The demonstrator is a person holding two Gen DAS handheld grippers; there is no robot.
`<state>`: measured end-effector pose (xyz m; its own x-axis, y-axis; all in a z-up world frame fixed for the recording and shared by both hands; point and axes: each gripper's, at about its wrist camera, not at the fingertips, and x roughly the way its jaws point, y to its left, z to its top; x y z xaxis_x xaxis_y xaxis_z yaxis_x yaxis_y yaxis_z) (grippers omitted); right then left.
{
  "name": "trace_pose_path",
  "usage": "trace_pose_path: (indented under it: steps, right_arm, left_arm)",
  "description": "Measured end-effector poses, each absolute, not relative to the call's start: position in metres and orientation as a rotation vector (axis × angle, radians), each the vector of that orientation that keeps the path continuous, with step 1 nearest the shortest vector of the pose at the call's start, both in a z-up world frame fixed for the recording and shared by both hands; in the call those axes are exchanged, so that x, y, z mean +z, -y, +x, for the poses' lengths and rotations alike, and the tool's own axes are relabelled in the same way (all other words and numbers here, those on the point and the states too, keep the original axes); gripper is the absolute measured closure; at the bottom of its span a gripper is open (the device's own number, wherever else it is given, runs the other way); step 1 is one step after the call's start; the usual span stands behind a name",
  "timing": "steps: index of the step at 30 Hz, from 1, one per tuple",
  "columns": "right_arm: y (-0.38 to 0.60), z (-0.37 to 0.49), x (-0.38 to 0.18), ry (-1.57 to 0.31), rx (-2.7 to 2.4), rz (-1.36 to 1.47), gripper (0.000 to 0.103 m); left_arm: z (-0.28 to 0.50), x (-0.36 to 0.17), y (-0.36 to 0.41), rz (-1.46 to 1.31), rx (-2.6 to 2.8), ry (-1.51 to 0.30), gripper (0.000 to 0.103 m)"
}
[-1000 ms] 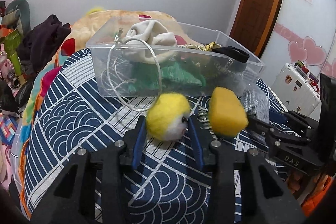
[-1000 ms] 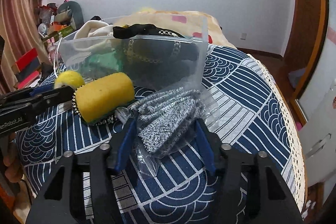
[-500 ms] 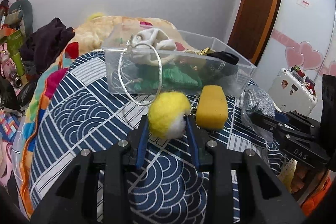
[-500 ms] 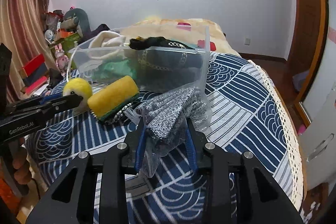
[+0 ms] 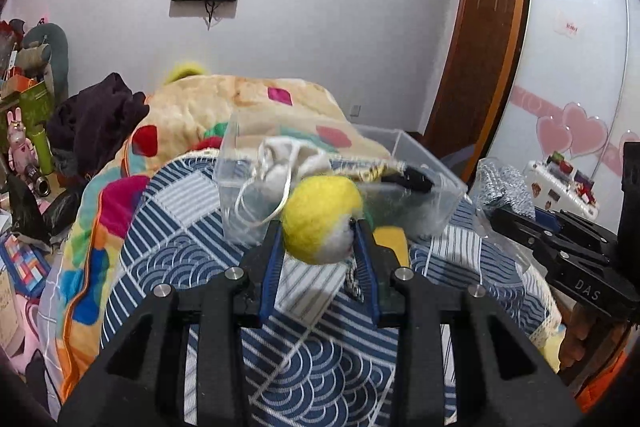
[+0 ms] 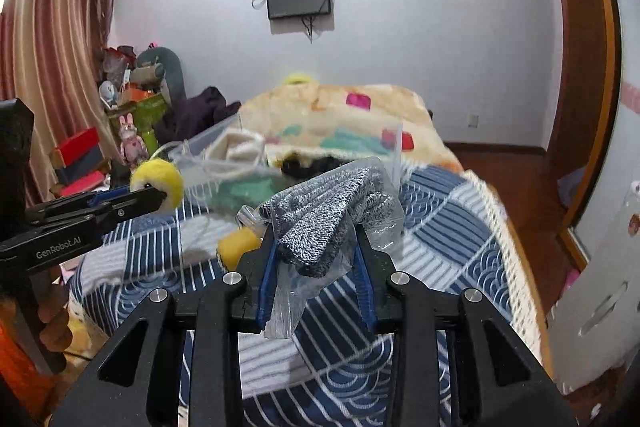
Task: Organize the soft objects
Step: 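Place the yellow ball into the box with the left tool while the right tool drops the sock in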
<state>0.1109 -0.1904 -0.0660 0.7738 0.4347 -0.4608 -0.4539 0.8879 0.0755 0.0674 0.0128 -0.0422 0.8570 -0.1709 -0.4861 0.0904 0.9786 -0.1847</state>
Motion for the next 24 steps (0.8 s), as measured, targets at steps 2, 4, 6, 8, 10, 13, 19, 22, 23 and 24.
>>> trace_pose_path:
  steps: [2, 4, 6, 8, 10, 13, 19, 22, 23, 24]
  right_arm:
    - [0.190, 0.115, -0.061, -0.471, 0.475, -0.040, 0.072]
    - [0.187, 0.119, -0.053, -0.449, 0.474, -0.031, 0.072]
    - [0.185, 0.127, -0.047, -0.431, 0.473, -0.025, 0.072]
    - [0.180, 0.132, -0.043, -0.422, 0.470, -0.021, 0.072]
    - [0.175, 0.141, -0.041, -0.418, 0.476, -0.011, 0.072]
    - [0.166, 0.148, -0.045, -0.425, 0.478, -0.018, 0.072]
    - [0.151, 0.164, -0.055, -0.476, 0.484, -0.041, 0.072]
    - [0.147, 0.177, -0.058, -0.503, 0.482, -0.042, 0.072]
    - [0.147, 0.182, -0.058, -0.513, 0.481, -0.041, 0.072]
    - [0.145, 0.188, -0.059, -0.525, 0.480, -0.039, 0.072]
  left_arm:
    - [0.072, -0.037, -0.015, -0.163, -0.143, -0.514, 0.068]
    - [0.079, -0.033, -0.015, -0.163, -0.142, -0.508, 0.068]
    - [0.087, -0.031, -0.015, -0.162, -0.142, -0.509, 0.068]
    - [0.095, -0.029, -0.015, -0.171, -0.156, -0.515, 0.068]
    - [0.104, -0.028, -0.016, -0.178, -0.169, -0.521, 0.068]
    - [0.116, -0.030, -0.012, -0.170, -0.171, -0.533, 0.068]
    - [0.140, -0.037, 0.002, -0.131, -0.168, -0.567, 0.068]
    - [0.150, -0.040, 0.009, -0.104, -0.160, -0.578, 0.068]
    - [0.154, -0.042, 0.011, -0.092, -0.153, -0.583, 0.068]
    - [0.156, -0.043, 0.012, -0.085, -0.148, -0.589, 0.068]
